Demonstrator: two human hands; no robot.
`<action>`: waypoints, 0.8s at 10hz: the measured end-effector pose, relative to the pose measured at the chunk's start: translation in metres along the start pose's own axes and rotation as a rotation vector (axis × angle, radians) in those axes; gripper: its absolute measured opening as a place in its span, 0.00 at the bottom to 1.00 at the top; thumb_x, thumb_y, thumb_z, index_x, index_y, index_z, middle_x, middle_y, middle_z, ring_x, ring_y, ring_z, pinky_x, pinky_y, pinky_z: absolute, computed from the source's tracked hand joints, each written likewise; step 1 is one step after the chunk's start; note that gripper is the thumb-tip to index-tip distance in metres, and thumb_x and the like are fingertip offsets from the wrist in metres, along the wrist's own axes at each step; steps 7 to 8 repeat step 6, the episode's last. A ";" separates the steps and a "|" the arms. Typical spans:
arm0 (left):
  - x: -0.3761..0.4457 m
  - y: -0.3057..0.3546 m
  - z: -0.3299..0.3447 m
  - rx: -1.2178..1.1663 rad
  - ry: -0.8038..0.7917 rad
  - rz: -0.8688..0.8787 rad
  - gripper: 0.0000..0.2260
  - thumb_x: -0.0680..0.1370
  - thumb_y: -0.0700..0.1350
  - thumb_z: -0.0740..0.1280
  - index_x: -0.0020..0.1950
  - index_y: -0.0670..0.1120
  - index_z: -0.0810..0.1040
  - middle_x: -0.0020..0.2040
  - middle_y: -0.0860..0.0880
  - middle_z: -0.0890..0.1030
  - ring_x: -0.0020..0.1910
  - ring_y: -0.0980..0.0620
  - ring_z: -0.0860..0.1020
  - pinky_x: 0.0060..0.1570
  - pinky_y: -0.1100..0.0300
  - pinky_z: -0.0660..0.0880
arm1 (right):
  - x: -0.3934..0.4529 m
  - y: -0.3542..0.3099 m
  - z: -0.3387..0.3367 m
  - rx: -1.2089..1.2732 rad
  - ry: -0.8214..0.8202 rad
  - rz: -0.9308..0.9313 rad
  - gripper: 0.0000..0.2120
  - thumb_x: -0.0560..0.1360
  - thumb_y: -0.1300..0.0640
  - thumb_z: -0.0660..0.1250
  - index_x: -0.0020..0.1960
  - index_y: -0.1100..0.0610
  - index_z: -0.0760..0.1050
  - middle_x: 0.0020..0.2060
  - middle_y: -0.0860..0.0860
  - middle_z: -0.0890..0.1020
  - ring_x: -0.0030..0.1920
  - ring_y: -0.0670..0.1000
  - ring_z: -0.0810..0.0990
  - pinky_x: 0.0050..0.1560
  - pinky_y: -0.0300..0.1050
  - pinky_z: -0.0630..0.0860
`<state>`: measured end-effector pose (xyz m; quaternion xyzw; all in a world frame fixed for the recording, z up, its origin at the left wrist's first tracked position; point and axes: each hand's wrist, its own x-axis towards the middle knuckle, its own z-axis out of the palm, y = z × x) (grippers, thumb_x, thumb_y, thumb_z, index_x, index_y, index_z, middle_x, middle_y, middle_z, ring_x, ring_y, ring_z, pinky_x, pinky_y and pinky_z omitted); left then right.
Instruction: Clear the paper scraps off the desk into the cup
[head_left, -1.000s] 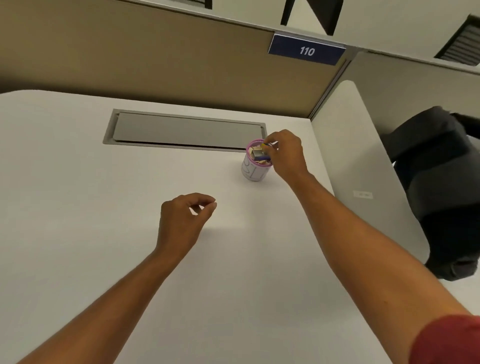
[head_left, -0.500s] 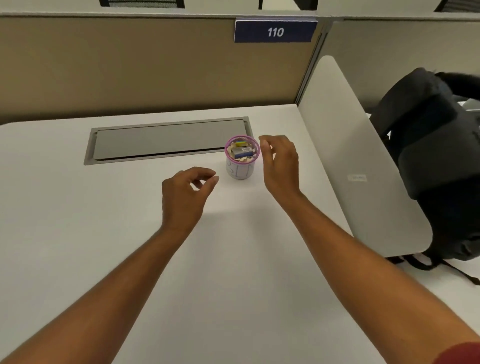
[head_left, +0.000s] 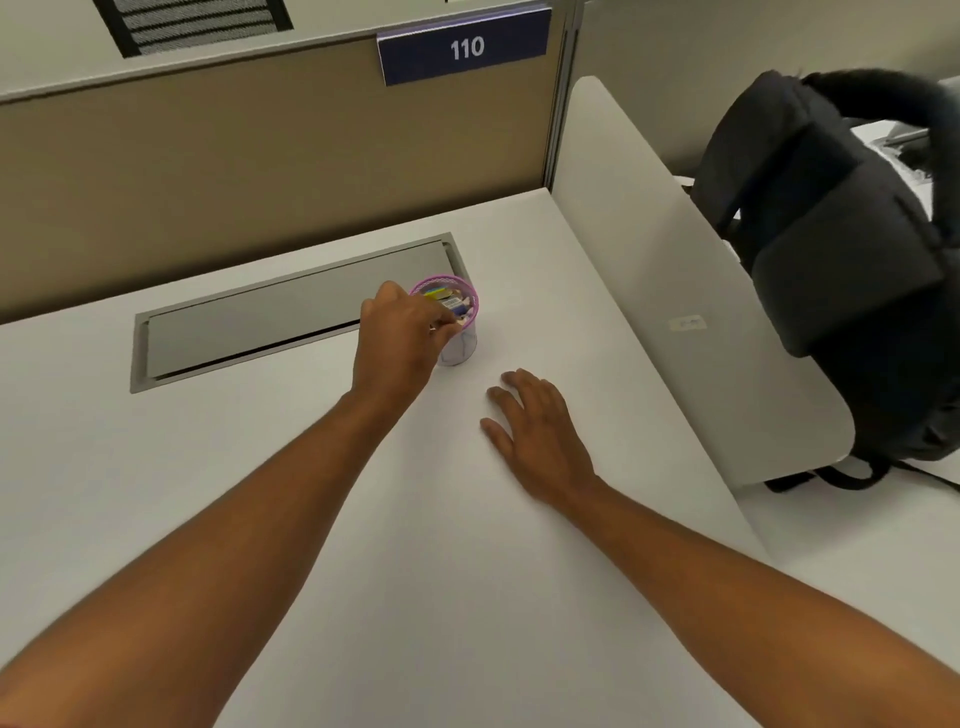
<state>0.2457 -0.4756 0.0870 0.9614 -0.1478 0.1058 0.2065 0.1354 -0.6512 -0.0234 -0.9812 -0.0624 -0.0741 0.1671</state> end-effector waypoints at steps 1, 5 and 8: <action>0.004 0.000 0.000 0.039 -0.001 0.032 0.12 0.81 0.53 0.70 0.57 0.49 0.89 0.52 0.47 0.86 0.51 0.47 0.70 0.47 0.57 0.62 | 0.000 0.002 0.001 0.007 0.022 0.000 0.21 0.83 0.45 0.61 0.70 0.56 0.75 0.73 0.56 0.74 0.76 0.57 0.69 0.77 0.55 0.63; -0.016 0.006 -0.027 -0.073 -0.155 0.047 0.16 0.86 0.49 0.61 0.70 0.46 0.80 0.54 0.45 0.72 0.53 0.48 0.74 0.49 0.61 0.66 | -0.002 -0.004 -0.006 0.069 0.066 0.009 0.18 0.83 0.49 0.64 0.68 0.57 0.78 0.70 0.56 0.77 0.73 0.59 0.73 0.75 0.58 0.66; -0.021 0.010 -0.049 -0.042 -0.037 0.040 0.15 0.86 0.45 0.62 0.69 0.42 0.80 0.50 0.48 0.70 0.46 0.50 0.71 0.44 0.59 0.67 | -0.005 -0.008 -0.007 0.028 0.068 0.002 0.18 0.82 0.51 0.66 0.68 0.58 0.78 0.69 0.58 0.78 0.72 0.61 0.74 0.74 0.58 0.68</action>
